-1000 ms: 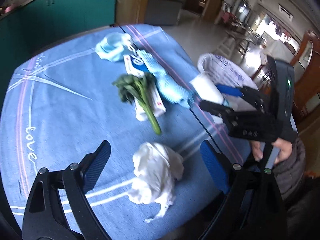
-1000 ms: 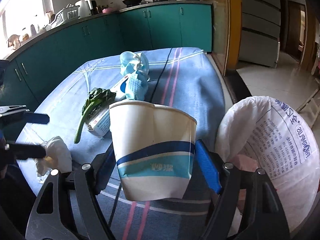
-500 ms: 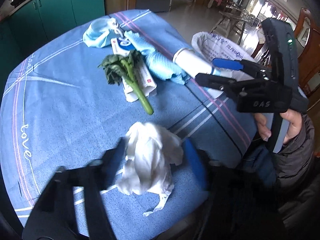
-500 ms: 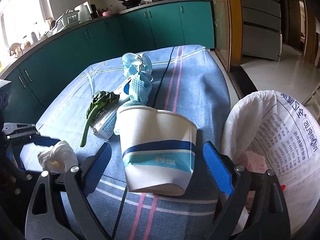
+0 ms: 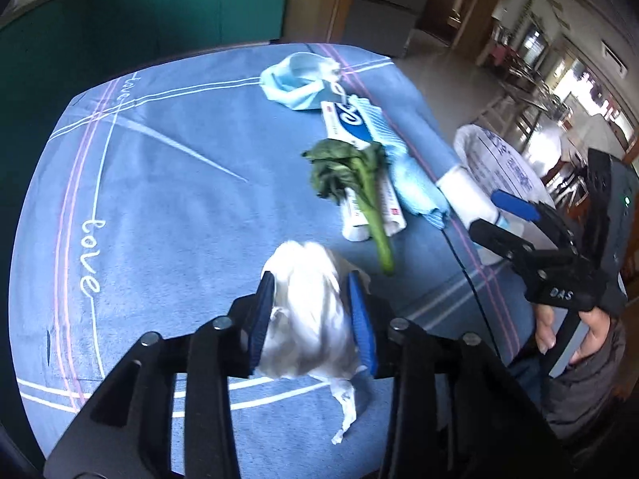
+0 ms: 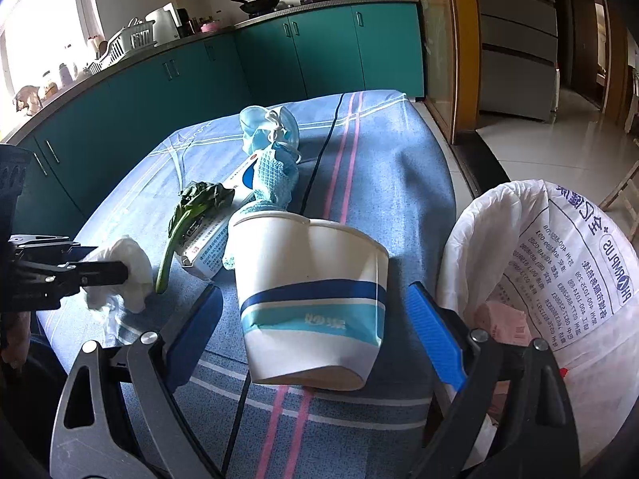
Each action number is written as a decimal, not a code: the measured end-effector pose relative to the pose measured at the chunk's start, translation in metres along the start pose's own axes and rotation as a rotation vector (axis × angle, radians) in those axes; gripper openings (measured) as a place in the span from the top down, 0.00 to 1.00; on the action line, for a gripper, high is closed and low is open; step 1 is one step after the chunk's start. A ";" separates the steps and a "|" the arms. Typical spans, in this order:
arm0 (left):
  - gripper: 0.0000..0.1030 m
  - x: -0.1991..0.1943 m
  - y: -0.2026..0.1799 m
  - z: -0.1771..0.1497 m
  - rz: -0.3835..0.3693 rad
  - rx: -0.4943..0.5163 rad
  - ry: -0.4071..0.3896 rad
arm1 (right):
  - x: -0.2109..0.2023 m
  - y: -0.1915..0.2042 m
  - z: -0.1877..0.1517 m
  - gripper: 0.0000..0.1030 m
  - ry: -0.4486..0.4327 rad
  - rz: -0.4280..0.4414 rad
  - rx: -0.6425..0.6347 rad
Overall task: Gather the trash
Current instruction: 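Close the left tool on the white tissue and lift it while the right tool holds the cup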
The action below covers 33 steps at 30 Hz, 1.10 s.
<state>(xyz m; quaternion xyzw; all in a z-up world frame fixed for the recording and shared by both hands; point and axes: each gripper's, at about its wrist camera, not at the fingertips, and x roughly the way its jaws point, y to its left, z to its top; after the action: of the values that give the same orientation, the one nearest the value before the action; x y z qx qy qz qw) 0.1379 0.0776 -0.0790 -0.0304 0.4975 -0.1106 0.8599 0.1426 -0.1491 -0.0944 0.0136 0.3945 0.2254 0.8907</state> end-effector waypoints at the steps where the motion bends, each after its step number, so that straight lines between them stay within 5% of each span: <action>1: 0.48 -0.001 0.002 0.000 0.004 -0.008 -0.004 | 0.001 0.000 0.000 0.12 0.000 0.000 0.000; 6: 0.28 -0.001 -0.001 0.001 0.002 -0.002 -0.010 | 0.004 0.002 0.000 0.12 0.005 -0.003 -0.004; 17: 0.28 0.011 -0.014 -0.002 0.092 0.055 -0.003 | 0.008 0.005 -0.001 0.12 0.007 -0.032 -0.011; 22: 0.36 0.015 -0.015 -0.003 0.111 0.068 0.007 | 0.007 0.005 0.000 0.12 -0.001 -0.038 -0.014; 28: 0.37 0.018 -0.015 -0.004 0.110 0.069 0.020 | 0.011 0.006 -0.001 0.28 0.014 -0.039 -0.016; 33: 0.34 0.018 -0.013 -0.004 0.105 0.059 0.019 | 0.011 0.005 -0.001 0.28 0.009 -0.039 -0.010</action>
<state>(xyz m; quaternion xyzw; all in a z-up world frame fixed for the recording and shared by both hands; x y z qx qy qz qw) 0.1407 0.0609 -0.0942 0.0225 0.5032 -0.0803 0.8602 0.1466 -0.1399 -0.1015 0.0003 0.3975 0.2101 0.8932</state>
